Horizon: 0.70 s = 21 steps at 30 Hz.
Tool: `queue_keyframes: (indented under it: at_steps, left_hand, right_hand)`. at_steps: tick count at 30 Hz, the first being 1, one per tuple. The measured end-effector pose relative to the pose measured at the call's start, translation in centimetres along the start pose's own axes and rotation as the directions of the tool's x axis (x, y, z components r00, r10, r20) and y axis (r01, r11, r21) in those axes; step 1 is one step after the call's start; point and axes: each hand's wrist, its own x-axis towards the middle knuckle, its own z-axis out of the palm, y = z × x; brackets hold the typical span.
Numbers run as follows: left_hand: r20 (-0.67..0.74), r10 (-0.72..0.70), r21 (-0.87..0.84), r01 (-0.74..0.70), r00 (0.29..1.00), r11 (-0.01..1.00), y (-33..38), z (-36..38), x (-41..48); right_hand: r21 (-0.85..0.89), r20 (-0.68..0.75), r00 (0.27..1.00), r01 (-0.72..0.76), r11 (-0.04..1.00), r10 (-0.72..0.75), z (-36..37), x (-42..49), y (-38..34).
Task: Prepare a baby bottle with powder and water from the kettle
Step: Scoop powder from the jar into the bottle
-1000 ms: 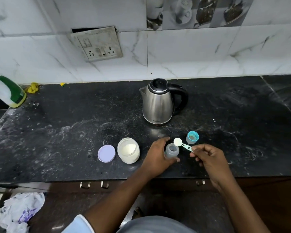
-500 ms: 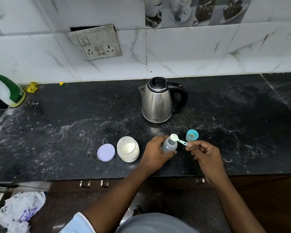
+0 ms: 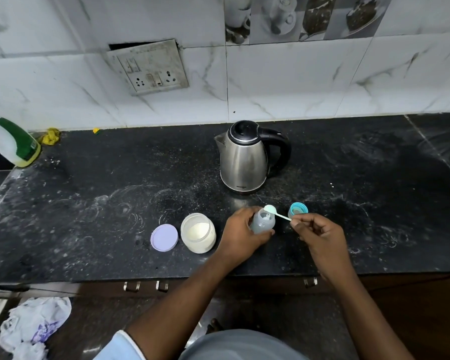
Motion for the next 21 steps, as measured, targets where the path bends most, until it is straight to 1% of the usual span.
queue_keyframes:
  at_steps: [4, 6, 15, 18, 21]
  left_hand:
    - [-0.006, -0.004, -0.012, 0.003, 1.000, 1.000, 0.04, 0.04, 0.11]
    - [-0.007, -0.011, -0.020, 0.011, 1.000, 1.000, 0.09, 0.03, 0.18]
    - [-0.020, -0.020, -0.017, 0.019, 1.000, 1.000, 0.02, 0.00, 0.32]
    - [-0.019, -0.022, -0.020, 0.022, 1.000, 1.000, 0.01, -0.05, 0.24]
    - [-0.017, -0.022, -0.019, 0.021, 1.000, 1.000, 0.04, -0.07, 0.17]
  right_hand:
    - [-0.023, 0.019, 1.000, 0.006, 1.000, -0.006, -0.12, 0.18, -0.20]
    - [-0.002, 0.017, 1.000, 0.007, 1.000, -0.007, -0.18, 0.29, -0.26]
    - [-0.024, 0.033, 0.999, 0.009, 1.000, -0.008, -0.11, 0.64, -0.35]
    - [-0.004, 0.029, 0.999, 0.023, 1.000, -0.023, -0.21, 0.61, -0.53]
    - [-0.042, 0.036, 0.999, 0.040, 0.998, -0.038, -0.16, 0.64, -0.44]
